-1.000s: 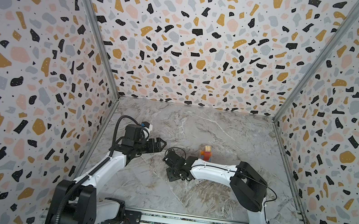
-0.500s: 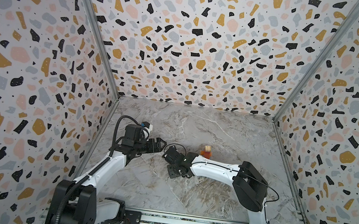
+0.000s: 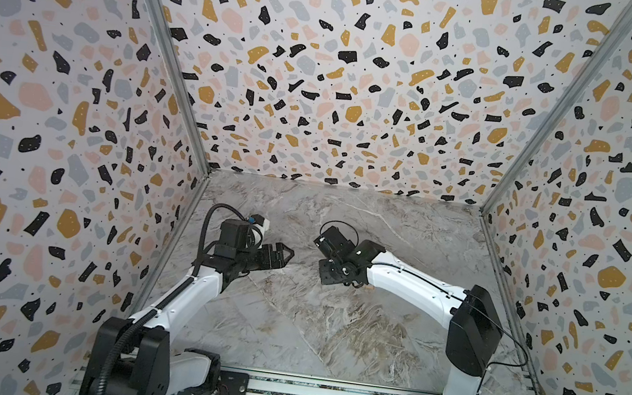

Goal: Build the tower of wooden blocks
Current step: 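Lift the purple cube with the right gripper and carry it over the tower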

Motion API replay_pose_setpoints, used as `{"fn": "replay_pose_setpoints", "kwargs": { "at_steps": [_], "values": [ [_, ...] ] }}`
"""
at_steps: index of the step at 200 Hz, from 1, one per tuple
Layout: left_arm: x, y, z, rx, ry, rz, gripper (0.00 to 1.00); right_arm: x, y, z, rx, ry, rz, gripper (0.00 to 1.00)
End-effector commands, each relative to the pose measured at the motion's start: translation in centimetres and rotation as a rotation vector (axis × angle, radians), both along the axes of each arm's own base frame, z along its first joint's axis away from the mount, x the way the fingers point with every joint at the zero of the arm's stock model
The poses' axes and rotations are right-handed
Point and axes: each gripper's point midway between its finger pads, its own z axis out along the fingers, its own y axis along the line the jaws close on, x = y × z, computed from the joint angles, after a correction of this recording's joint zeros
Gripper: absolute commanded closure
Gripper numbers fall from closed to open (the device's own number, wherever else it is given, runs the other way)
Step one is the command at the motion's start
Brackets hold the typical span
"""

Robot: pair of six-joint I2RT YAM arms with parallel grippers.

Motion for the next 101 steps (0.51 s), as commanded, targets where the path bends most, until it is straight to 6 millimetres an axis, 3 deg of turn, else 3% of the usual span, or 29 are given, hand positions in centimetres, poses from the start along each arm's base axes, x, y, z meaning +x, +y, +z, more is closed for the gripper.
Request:
{"fn": "replay_pose_setpoints", "kwargs": {
  "at_steps": [1,35,101],
  "values": [
    [0.4,-0.4,0.8,-0.013,-0.037,-0.012,0.06,0.7,-2.3,3.5,-0.001,-0.030,-0.031,0.75],
    [0.3,-0.6,0.8,-0.015,-0.035,-0.018,0.06,2.2,-4.3,4.8,-0.013,-0.036,-0.067,0.74],
    [0.2,-0.8,0.9,-0.019,-0.039,-0.026,0.06,4.5,-7.3,5.0,-0.008,-0.024,-0.137,0.74]
  ]
}}
